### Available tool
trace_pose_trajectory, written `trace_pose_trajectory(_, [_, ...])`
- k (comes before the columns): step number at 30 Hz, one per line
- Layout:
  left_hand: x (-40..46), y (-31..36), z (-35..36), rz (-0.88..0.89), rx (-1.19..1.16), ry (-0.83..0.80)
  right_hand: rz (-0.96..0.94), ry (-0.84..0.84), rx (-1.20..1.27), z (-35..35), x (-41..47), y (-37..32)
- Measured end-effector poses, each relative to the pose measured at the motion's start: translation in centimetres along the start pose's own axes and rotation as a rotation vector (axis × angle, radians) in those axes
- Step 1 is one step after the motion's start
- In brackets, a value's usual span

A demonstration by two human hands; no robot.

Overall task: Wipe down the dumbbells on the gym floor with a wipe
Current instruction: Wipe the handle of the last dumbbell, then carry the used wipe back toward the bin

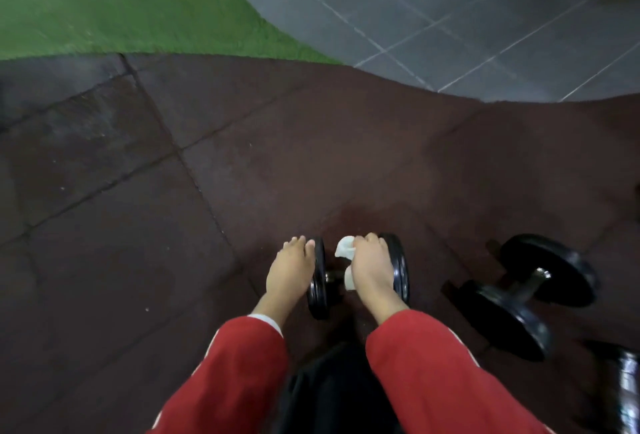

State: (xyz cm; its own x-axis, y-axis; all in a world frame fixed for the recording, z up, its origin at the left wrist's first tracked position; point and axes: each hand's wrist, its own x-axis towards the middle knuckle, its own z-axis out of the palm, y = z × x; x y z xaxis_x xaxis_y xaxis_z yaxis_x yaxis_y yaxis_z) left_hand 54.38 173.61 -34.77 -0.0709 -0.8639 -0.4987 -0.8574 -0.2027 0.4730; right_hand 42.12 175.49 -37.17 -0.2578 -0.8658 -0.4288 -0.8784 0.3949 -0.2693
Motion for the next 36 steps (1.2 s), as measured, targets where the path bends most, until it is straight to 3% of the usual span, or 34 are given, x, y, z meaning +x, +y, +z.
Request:
trace_pose_trajectory(5, [-7.2,6.1,-9.1,0.047,0.094,-0.001,-0.013,-0.026,0.025,-11.4,-6.3,-4.2])
trace_pose_trajectory(10, [-14.7,10.9,-18.6,0.044,0.099,-0.010,0.182,-0.071,0.164,-22.3,-12.8,-8.6])
trace_pose_trajectory(16, [-17.3,12.6,-27.7,0.043,0.102,0.013,0.205,-0.064,0.189,-29.7,-15.6,-13.6])
trace_pose_trajectory(25, [-10.6,13.9,-37.2,0.173,0.136,0.038,0.228,0.036,0.080,-33.4,-11.0,-20.4])
trace_pose_trajectory(31, [-4.3,15.6,-38.0,0.236,0.223,0.001,0.214,0.056,0.223,-34.4,-5.6,-20.6])
trace_pose_trajectory(36, [3.3,19.2,-38.9,0.272,0.260,0.023,0.347,0.061,0.284,-37.4,1.6,-19.7])
